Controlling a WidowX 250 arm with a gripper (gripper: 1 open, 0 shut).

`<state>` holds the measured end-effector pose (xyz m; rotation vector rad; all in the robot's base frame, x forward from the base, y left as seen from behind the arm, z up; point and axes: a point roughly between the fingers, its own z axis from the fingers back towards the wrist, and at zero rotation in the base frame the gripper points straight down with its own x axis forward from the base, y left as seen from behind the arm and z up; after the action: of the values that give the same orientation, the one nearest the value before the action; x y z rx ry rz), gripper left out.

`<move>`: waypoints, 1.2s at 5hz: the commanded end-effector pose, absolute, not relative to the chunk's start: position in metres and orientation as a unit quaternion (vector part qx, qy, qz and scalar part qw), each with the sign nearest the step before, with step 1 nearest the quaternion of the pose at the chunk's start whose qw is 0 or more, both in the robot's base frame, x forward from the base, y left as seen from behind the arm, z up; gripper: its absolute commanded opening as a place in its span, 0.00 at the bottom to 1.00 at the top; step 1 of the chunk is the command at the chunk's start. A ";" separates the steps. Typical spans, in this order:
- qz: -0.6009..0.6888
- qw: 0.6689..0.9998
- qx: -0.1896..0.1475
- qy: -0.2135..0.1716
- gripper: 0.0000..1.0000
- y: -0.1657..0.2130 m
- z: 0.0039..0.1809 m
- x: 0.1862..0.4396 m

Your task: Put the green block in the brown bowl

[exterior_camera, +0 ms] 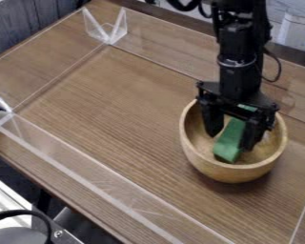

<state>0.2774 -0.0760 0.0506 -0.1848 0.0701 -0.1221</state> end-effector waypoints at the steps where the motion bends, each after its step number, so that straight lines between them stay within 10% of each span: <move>1: -0.059 0.993 -0.099 -0.002 1.00 -0.076 0.070 0.285; 3: -0.055 0.993 -0.107 -0.018 1.00 -0.072 0.092 0.283; 6: -0.040 0.991 -0.097 -0.080 1.00 -0.040 0.171 0.279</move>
<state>0.2729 -0.0406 0.1531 -0.1968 -0.0917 -0.0755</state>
